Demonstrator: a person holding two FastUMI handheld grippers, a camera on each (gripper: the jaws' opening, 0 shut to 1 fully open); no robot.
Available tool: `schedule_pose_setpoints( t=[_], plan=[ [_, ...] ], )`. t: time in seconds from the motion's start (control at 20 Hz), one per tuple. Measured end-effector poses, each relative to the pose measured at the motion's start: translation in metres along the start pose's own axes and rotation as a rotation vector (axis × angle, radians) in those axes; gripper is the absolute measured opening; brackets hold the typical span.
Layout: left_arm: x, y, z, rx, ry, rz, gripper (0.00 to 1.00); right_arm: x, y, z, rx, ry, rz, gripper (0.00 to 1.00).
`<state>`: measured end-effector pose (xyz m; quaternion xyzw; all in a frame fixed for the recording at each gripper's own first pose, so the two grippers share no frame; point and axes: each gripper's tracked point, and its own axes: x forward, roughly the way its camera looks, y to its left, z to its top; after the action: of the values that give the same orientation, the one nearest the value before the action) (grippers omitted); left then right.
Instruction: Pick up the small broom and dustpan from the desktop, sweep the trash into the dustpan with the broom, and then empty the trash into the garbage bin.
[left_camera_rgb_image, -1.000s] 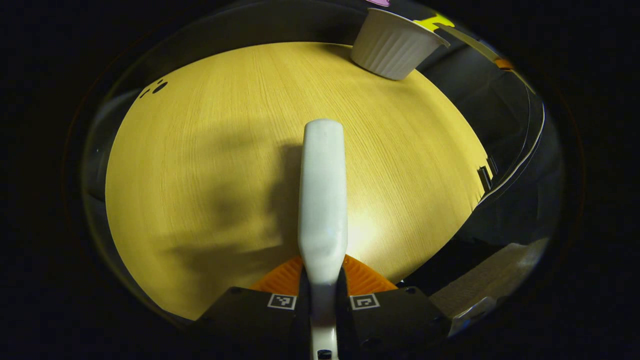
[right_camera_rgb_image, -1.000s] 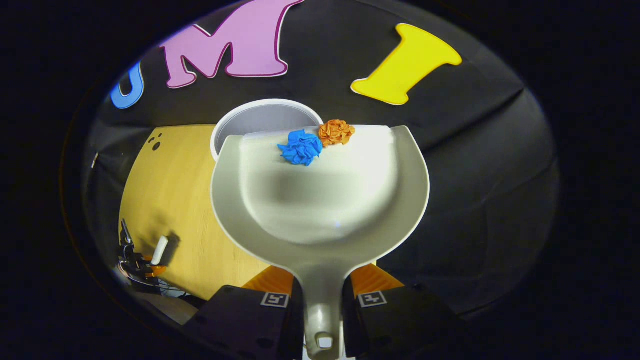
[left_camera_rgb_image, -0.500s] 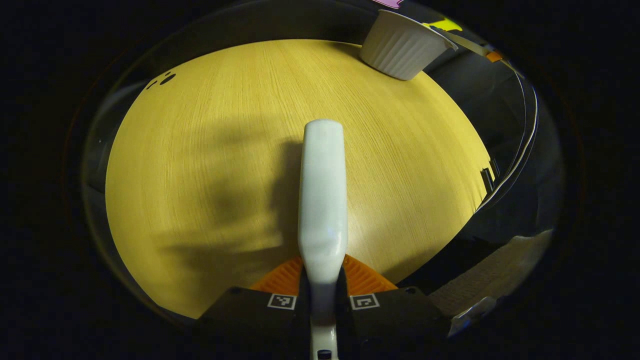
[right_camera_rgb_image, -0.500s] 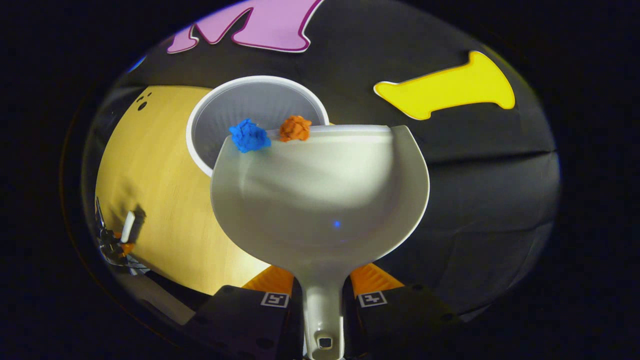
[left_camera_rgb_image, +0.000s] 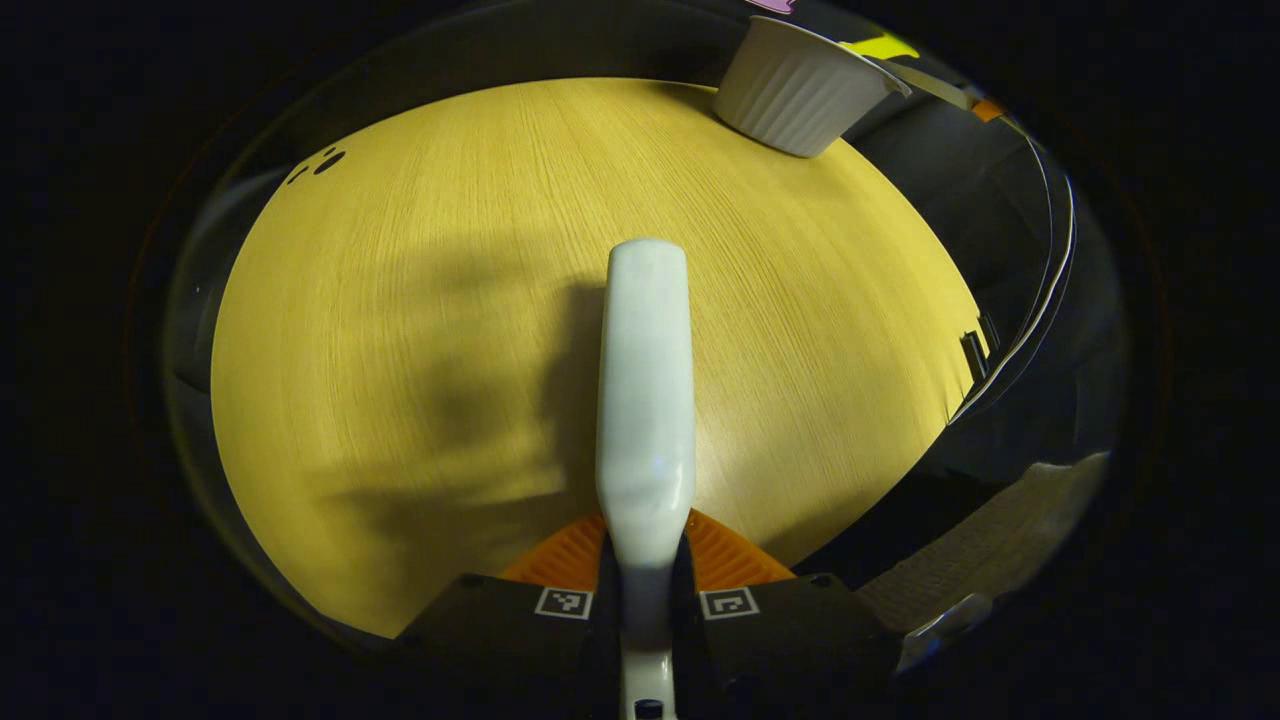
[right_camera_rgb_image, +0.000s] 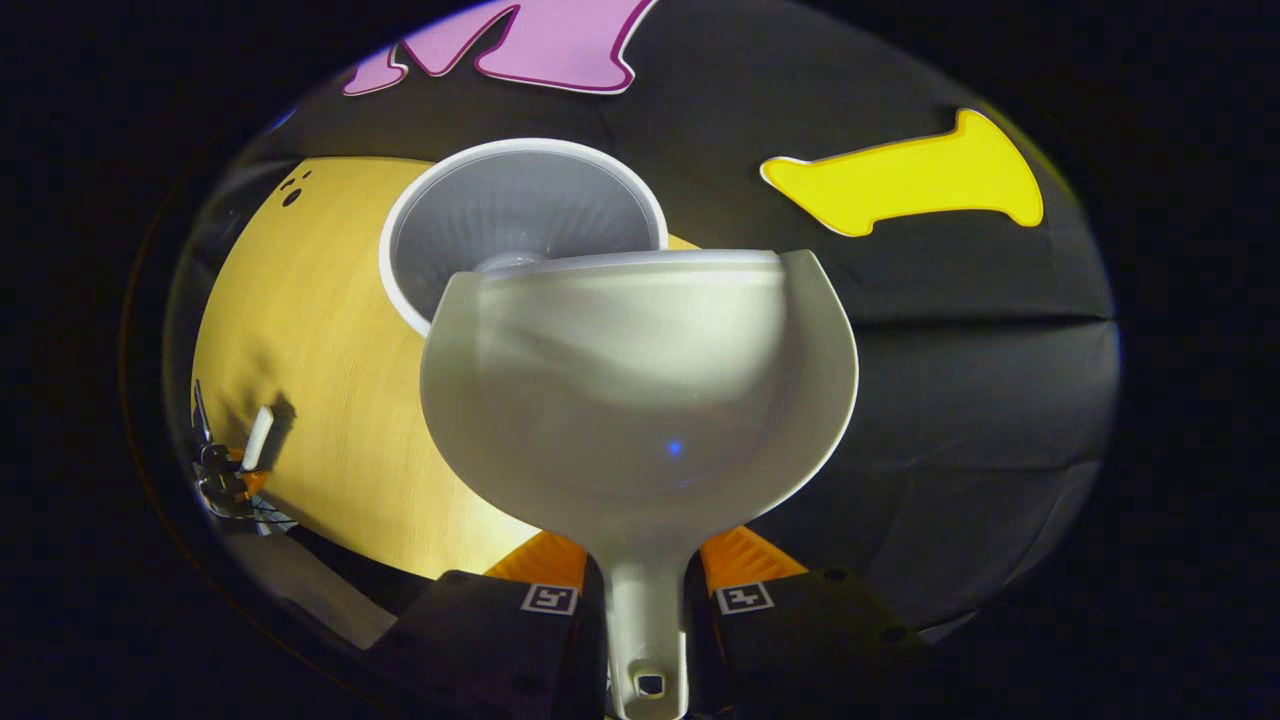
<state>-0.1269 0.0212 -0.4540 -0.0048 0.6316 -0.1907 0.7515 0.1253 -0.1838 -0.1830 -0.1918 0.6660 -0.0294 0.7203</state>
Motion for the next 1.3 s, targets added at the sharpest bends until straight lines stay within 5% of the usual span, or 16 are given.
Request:
schedule_pose_setpoints(
  t=[0.65, 1.0, 1.3],
  plan=[
    [0.001, 0.003, 0.002, -0.022, -0.014, 0.036, 0.25, -0.067, 0.041, -0.023, 0.127, -0.272, 0.186, 0.35],
    [-0.006, 0.019, 0.008, -0.045, -0.039, 0.091, 0.25, -0.077, 0.117, -0.074, 0.098, -0.314, 0.286, 0.35],
    [-0.009, 0.028, 0.011, -0.053, -0.055, 0.134, 0.24, -0.042, 0.209, -0.12, 0.047, -0.28, 0.369, 0.35]
  ],
)
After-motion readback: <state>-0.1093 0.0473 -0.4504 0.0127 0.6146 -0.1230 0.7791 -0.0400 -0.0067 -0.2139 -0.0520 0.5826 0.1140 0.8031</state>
